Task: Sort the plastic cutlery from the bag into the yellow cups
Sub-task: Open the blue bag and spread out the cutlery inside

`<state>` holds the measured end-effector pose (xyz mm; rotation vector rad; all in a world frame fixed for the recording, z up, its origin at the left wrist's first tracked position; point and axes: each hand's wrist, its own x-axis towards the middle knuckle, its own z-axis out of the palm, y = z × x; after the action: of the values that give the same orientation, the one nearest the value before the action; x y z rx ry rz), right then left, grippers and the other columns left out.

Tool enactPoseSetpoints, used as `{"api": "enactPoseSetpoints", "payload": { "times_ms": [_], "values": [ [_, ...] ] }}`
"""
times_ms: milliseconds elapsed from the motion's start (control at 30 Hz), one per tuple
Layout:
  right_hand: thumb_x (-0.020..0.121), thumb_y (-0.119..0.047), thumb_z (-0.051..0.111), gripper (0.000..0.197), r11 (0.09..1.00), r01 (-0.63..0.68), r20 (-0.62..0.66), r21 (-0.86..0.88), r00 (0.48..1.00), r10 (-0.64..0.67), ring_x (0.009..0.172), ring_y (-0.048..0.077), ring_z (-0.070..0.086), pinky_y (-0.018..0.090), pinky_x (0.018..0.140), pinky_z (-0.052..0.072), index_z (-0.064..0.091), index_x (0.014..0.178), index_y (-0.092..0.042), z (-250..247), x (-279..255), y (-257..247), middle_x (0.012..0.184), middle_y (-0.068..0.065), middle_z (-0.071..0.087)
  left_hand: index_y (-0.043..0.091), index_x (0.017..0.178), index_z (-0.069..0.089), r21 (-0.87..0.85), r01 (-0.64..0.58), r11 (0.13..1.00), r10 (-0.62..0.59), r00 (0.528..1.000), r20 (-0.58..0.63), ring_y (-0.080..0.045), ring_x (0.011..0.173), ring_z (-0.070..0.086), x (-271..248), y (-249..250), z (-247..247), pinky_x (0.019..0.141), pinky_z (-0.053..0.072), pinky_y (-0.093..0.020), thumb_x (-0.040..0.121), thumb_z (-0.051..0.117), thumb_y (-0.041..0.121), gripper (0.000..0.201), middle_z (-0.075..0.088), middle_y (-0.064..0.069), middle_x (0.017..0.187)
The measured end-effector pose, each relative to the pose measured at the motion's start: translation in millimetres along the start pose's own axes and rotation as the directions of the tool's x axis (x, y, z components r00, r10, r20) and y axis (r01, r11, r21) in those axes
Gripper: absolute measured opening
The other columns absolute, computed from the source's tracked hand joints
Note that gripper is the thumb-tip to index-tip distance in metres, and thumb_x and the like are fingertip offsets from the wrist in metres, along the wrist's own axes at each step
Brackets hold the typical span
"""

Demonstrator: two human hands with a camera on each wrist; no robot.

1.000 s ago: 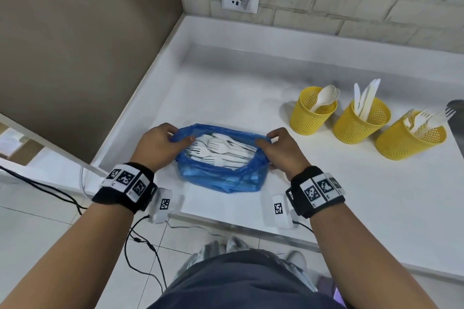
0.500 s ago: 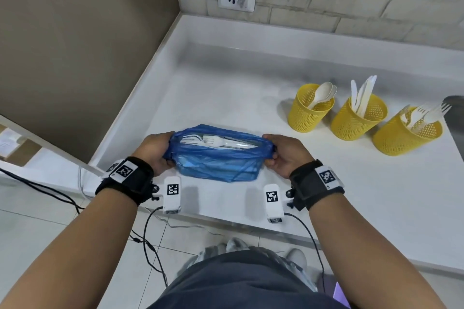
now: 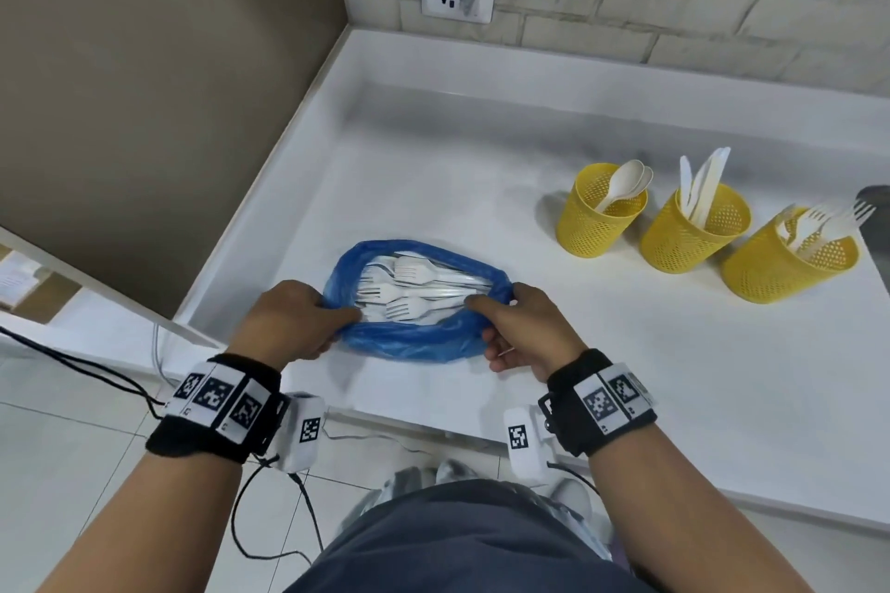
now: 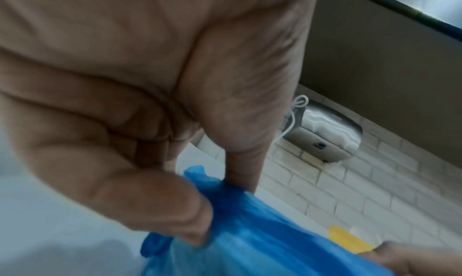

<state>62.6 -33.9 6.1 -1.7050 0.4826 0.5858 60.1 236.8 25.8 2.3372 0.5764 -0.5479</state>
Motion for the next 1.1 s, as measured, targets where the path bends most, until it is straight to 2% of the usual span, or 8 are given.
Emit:
{"api": "enactPoseSetpoints", "payload": {
  "times_ms": [133, 333, 433, 567, 667, 800, 967, 1100],
  "values": [
    [0.088, -0.029, 0.081, 0.039, 1.000, -0.005, -0.003, 0.031, 1.000, 0.005, 0.051, 0.021, 0.062, 0.033, 0.054, 0.057, 0.057, 0.111, -0.008, 3, 1, 0, 0.077, 0.014, 0.065, -0.004, 0.089, 0.075, -0.331, 0.012, 0.943, -0.015, 1.000, -0.008, -0.018, 0.062, 0.073, 0, -10, 6, 0.073, 0.065, -0.032, 0.083, 0.078, 0.009, 0.014, 0.075, -0.015, 0.074],
    [0.088, 0.009, 0.067, 0.020, 0.991, 0.028, -0.039, 0.129, 0.999, -0.023, 0.053, 0.021, 0.062, 0.034, 0.056, 0.060, 0.062, 0.107, 0.005, 10, 3, 12, 0.083, 0.019, 0.065, -0.010, 0.111, 0.064, -0.702, 0.050, 0.710, 0.050, 0.991, 0.122, -0.028, 0.091, 0.069, -9, -24, 12, 0.081, 0.063, -0.032, 0.086, 0.072, -0.007, 0.027, 0.070, -0.021, 0.098],
    [0.088, 0.017, 0.055, 0.021, 0.951, 0.001, -0.051, 0.308, 0.999, 0.015, 0.055, 0.021, 0.057, 0.030, 0.054, 0.054, 0.060, 0.087, -0.004, 9, 3, 14, 0.074, 0.015, 0.061, -0.002, 0.105, 0.064, -0.828, 0.060, 0.557, 0.081, 0.989, 0.126, -0.028, 0.091, 0.067, -11, -25, 14, 0.079, 0.063, -0.027, 0.089, 0.054, -0.019, 0.026, 0.068, -0.020, 0.099],
    [0.083, 0.021, 0.040, 0.037, 0.832, -0.085, 0.012, 0.548, 0.996, 0.094, 0.058, 0.018, 0.050, 0.026, 0.055, 0.044, 0.062, 0.087, -0.007, 1, 1, 17, 0.068, 0.010, 0.056, 0.017, 0.092, 0.062, -0.896, 0.214, 0.390, 0.063, 0.964, 0.258, -0.019, 0.085, 0.064, -12, -27, 22, 0.088, 0.054, -0.034, 0.088, 0.042, -0.022, 0.044, 0.064, -0.004, 0.087],
    [0.083, 0.020, 0.037, 0.041, 0.887, -0.063, 0.001, 0.458, 0.998, 0.070, 0.059, 0.019, 0.048, 0.028, 0.056, 0.041, 0.065, 0.093, -0.008, 2, -2, 19, 0.070, 0.010, 0.058, 0.019, 0.103, 0.061, -0.889, 0.316, 0.331, 0.024, 0.939, 0.343, -0.020, 0.091, 0.064, -13, -31, 29, 0.086, 0.054, -0.034, 0.089, 0.040, -0.022, 0.048, 0.064, -0.005, 0.096],
    [0.088, -0.006, 0.057, 0.013, 0.996, 0.077, -0.090, 0.037, 0.993, -0.074, 0.060, 0.021, 0.053, 0.033, 0.054, 0.042, 0.057, 0.101, -0.009, -4, -6, 19, 0.079, 0.010, 0.058, 0.007, 0.114, 0.062, -0.889, 0.203, 0.412, -0.011, 0.976, 0.218, -0.031, 0.101, 0.067, -22, -28, 31, 0.090, 0.057, -0.040, 0.094, 0.047, -0.013, 0.031, 0.070, -0.018, 0.108],
    [0.084, -0.058, 0.071, 0.051, 0.994, 0.052, -0.048, -0.099, 0.997, -0.057, 0.048, 0.021, 0.060, 0.029, 0.046, 0.046, 0.053, 0.108, -0.017, 7, -5, 12, 0.075, 0.010, 0.067, 0.013, 0.106, 0.065, -0.641, 0.043, 0.766, -0.018, 0.999, 0.046, -0.024, 0.080, 0.067, -30, -24, 31, 0.074, 0.062, -0.036, 0.091, 0.072, 0.014, 0.016, 0.069, -0.014, 0.090],
    [0.089, -0.023, 0.073, 0.023, 0.988, 0.150, -0.113, -0.039, 0.982, -0.153, 0.052, 0.022, 0.066, 0.035, 0.050, 0.056, 0.058, 0.101, -0.011, 22, 3, 13, 0.086, 0.016, 0.070, 0.014, 0.105, 0.066, -0.600, -0.002, 0.800, 0.044, 0.998, 0.055, -0.030, 0.078, 0.070, -32, -21, 33, 0.071, 0.063, -0.036, 0.090, 0.071, 0.005, 0.018, 0.066, -0.032, 0.096]
  ]
}}
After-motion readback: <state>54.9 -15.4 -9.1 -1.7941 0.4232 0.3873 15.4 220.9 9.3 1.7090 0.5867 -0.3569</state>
